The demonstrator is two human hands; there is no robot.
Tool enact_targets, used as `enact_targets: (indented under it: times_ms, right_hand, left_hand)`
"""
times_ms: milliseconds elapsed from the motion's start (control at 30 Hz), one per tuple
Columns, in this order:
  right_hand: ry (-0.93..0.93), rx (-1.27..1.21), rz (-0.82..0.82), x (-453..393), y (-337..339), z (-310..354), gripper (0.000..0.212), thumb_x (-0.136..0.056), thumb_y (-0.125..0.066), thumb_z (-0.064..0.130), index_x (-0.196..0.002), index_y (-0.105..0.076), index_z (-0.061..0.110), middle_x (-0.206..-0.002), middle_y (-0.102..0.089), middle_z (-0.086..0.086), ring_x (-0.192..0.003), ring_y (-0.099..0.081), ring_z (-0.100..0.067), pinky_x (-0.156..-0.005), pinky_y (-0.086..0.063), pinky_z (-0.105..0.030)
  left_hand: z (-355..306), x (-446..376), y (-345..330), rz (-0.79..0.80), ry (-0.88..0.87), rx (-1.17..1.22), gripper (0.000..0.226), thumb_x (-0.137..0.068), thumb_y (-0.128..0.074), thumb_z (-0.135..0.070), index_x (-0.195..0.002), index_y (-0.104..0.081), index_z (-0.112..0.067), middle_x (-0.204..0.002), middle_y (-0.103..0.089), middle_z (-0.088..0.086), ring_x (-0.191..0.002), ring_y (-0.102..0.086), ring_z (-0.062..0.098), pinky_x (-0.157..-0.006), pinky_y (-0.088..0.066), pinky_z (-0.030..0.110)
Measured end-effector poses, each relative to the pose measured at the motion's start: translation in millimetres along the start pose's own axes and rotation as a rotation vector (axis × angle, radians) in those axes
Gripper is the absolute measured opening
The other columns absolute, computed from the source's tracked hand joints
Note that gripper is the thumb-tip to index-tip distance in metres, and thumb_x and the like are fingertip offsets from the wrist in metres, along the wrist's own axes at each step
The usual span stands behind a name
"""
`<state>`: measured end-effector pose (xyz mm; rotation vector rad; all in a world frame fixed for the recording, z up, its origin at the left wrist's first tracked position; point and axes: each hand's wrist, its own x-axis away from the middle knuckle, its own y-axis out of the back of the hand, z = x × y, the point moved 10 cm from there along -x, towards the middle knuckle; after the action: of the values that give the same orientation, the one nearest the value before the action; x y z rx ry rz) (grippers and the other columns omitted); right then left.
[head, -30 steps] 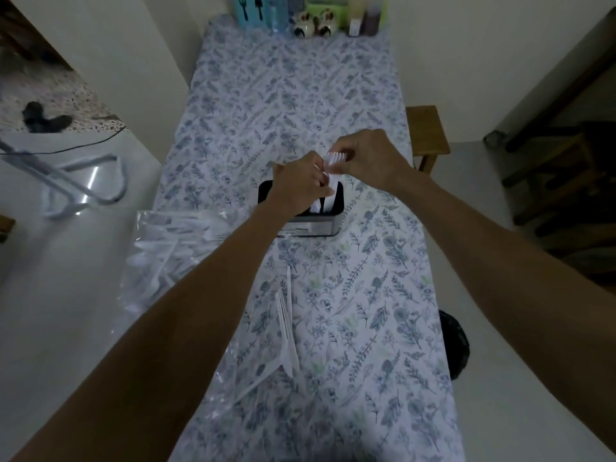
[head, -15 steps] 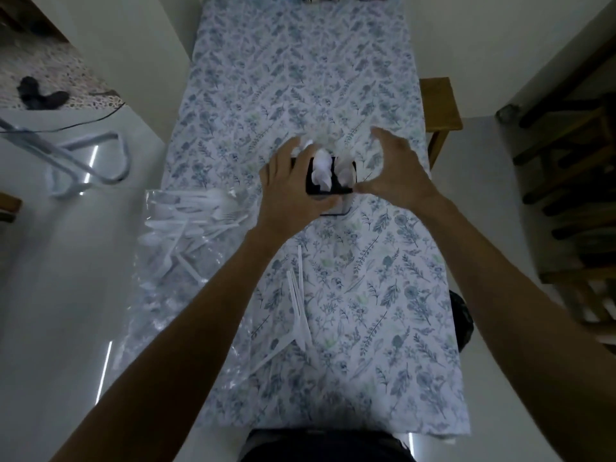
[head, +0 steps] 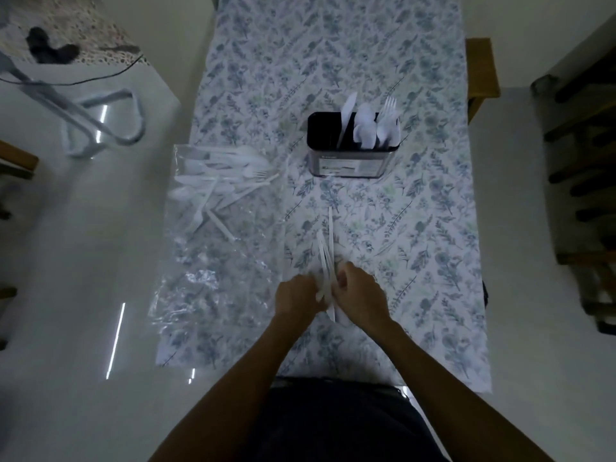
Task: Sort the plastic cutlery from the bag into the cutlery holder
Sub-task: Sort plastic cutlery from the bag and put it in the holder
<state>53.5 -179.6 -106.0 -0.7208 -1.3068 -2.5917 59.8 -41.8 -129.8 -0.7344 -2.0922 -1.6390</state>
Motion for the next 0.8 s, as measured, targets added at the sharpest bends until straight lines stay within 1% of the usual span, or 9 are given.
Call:
enact_targets:
  times_ms: [100,233,267,333,400,467,567,700,800]
  right_hand:
    - [-0.040,-0.002,-0.035,5.3,-0.8,-5.9,0.011,-0.096,-0.058,0.033,-0.099,-0.054,0.023,-0.091,-0.058,0.006,-0.083,-0.060,-0.017,-0.068,-0.044,-0.032]
    - [-0.107,0.007,-0.111,14.3,9.1,-17.1,0.012,-0.095,-0.057,0.031,-0.092,-0.054,0.020,-0.085,-0.060,0.000,-0.077,-0.062,-0.021,-0.063,-0.051,-0.034]
    - [-0.114,0.007,-0.101,17.7,7.7,-16.8,0.016,-0.095,-0.059,0.035,-0.090,-0.054,0.020,-0.082,-0.060,0.000,-0.074,-0.061,-0.020,-0.061,-0.049,-0.032]
    - [-0.097,0.030,-0.038,23.6,-5.1,-12.8,0.028,-0.091,-0.066,0.046,-0.087,-0.054,0.020,-0.077,-0.059,0.002,-0.070,-0.059,-0.016,-0.060,-0.050,-0.032]
    - [-0.065,0.142,0.038,28.4,-24.8,-6.6,0.036,-0.088,-0.066,0.053,-0.097,-0.057,0.018,-0.085,-0.063,-0.001,-0.077,-0.064,-0.019,-0.068,-0.057,-0.037]
    - [-0.070,0.198,0.050,31.2,-36.8,-4.3,0.039,-0.092,-0.063,0.049,-0.108,-0.059,0.014,-0.096,-0.066,-0.005,-0.088,-0.067,-0.024,-0.077,-0.057,-0.038]
    - [-0.128,0.196,0.014,35.6,-33.2,-7.3,0.026,-0.094,-0.063,0.034,-0.103,-0.063,0.010,-0.093,-0.069,-0.007,-0.085,-0.069,-0.025,-0.071,-0.053,-0.032]
    - [-0.137,0.181,-0.008,50.3,-17.3,-7.1,0.027,-0.091,-0.066,0.040,-0.092,-0.067,0.012,-0.083,-0.070,-0.003,-0.075,-0.068,-0.021,-0.064,-0.053,-0.031]
    - [-0.085,-0.005,-0.049,54.5,2.6,-8.1,0.028,-0.088,-0.074,0.037,-0.080,-0.066,0.012,-0.072,-0.066,0.001,-0.061,-0.060,-0.012,-0.060,-0.053,-0.031]
  left_hand:
    - [1.4,-6.5,-3.7,0.047,-0.047,-0.050,0.022,-0.095,-0.068,-0.029,-0.108,-0.071,-0.011,-0.108,-0.072,0.006,-0.095,-0.071,0.023,-0.082,-0.058,0.034]
    - [10.8,-11.9,14.3,-0.014,-0.080,0.193,0.018,-0.096,-0.061,-0.013,-0.082,-0.069,-0.005,-0.080,-0.063,0.010,-0.068,-0.058,0.019,-0.062,-0.045,0.026]
    - [13.2,-14.3,25.1,-0.057,-0.084,0.304,0.019,-0.097,-0.061,-0.013,-0.084,-0.069,-0.003,-0.077,-0.063,0.011,-0.065,-0.058,0.020,-0.062,-0.048,0.028]
    - [19.5,-14.2,50.6,-0.156,-0.075,0.564,0.024,-0.104,-0.057,-0.022,-0.110,-0.069,-0.002,-0.087,-0.070,0.014,-0.066,-0.069,0.021,-0.067,-0.060,0.037]
    - [18.1,-11.0,66.6,-0.183,-0.094,0.703,0.035,-0.108,-0.050,-0.032,-0.133,-0.060,-0.011,-0.095,-0.072,0.014,-0.068,-0.073,0.023,-0.068,-0.062,0.040]
    - [3.0,-8.0,75.6,-0.182,-0.238,0.625,0.031,-0.108,-0.048,-0.033,-0.132,-0.060,-0.016,-0.089,-0.070,0.011,-0.070,-0.069,0.020,-0.065,-0.056,0.035]
    - [-16.6,-8.1,59.4,-0.040,-0.453,0.453,0.025,-0.096,-0.066,-0.017,-0.121,-0.065,-0.015,-0.079,-0.054,-0.004,-0.066,-0.053,0.007,-0.063,-0.042,0.026]
    - [-43.2,-0.4,14.8,0.198,-0.684,0.065,0.046,-0.085,-0.076,-0.020,-0.128,-0.061,-0.011,-0.108,-0.048,0.002,-0.093,-0.058,0.020,-0.074,-0.045,0.028]
    - [-58.1,1.9,14.8,0.142,-0.760,-0.036,0.043,-0.088,-0.076,-0.035,-0.121,-0.066,-0.009,-0.122,-0.051,0.003,-0.092,-0.052,0.010,-0.076,-0.044,0.024]
